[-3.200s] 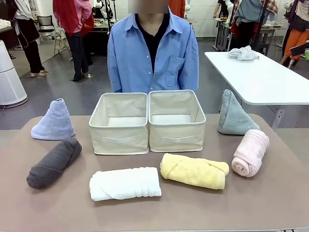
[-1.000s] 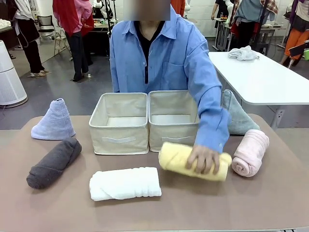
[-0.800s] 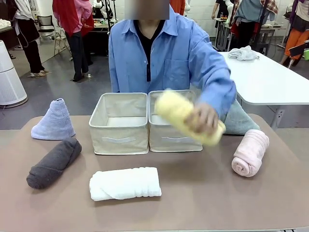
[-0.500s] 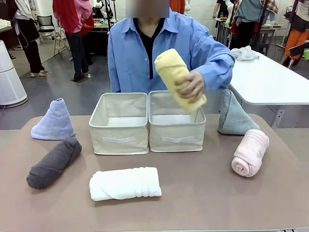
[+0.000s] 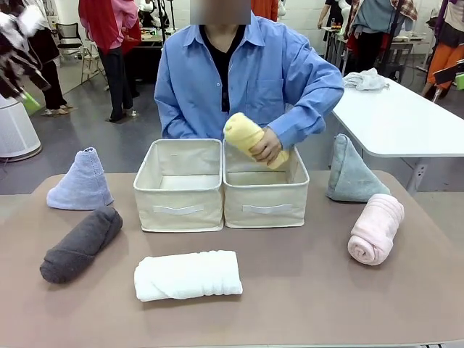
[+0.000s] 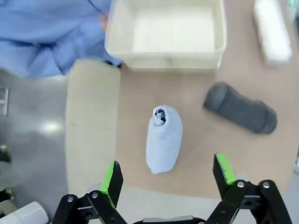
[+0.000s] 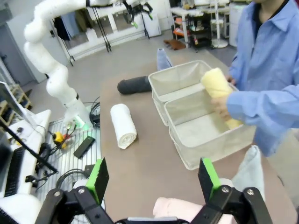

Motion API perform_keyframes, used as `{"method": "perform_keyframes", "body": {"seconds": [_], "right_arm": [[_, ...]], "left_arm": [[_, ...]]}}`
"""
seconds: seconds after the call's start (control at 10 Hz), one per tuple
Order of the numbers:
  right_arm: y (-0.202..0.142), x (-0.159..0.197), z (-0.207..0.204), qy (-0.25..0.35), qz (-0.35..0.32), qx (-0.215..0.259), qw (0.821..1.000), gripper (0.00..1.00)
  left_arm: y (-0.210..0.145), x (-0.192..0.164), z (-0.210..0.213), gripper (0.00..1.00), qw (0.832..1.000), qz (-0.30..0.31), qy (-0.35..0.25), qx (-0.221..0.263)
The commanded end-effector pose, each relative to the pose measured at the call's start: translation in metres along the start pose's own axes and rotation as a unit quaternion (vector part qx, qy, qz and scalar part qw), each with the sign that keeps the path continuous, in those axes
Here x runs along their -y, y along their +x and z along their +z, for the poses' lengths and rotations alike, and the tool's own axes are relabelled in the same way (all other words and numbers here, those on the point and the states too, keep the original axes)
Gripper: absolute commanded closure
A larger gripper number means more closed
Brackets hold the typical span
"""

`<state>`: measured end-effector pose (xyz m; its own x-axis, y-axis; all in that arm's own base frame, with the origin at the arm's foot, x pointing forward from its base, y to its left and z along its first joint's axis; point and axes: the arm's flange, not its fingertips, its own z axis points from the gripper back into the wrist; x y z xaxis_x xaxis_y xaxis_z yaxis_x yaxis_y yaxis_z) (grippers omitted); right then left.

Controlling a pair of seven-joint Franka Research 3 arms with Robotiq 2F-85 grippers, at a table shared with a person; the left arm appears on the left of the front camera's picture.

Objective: Sort the towels based on their folding style.
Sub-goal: Pick up one triangle-folded towel and place it in the left Fabric basket.

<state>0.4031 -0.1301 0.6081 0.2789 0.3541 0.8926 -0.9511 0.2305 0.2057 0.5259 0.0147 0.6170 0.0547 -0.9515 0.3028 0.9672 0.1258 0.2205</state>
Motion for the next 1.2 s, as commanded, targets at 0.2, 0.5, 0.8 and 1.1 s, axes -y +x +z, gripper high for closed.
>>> {"method": "perform_keyframes", "body": {"seconds": [0.2,0.5,0.8,1.1], "right_arm": [[-0.001,0.001,0.001,0.0,0.002,0.003,1.0,0.0],[-0.001,0.001,0.001,0.0,0.002,0.003,1.0,0.0],[-0.001,0.001,0.001,0.0,0.002,0.003,1.0,0.0],[-0.001,0.001,0.001,0.0,0.002,0.003,1.0,0.0]], "left_arm": [[0.027,-0.009,-0.099,0.0,0.984,-0.095,0.015,-0.151],[0.033,-0.012,-0.131,0.0,0.986,-0.1,-0.009,-0.136],[0.028,-0.02,-0.146,0.0,0.986,-0.067,-0.062,-0.138],[0.024,-0.024,-0.166,0.0,0.986,-0.07,-0.079,-0.131]]}}
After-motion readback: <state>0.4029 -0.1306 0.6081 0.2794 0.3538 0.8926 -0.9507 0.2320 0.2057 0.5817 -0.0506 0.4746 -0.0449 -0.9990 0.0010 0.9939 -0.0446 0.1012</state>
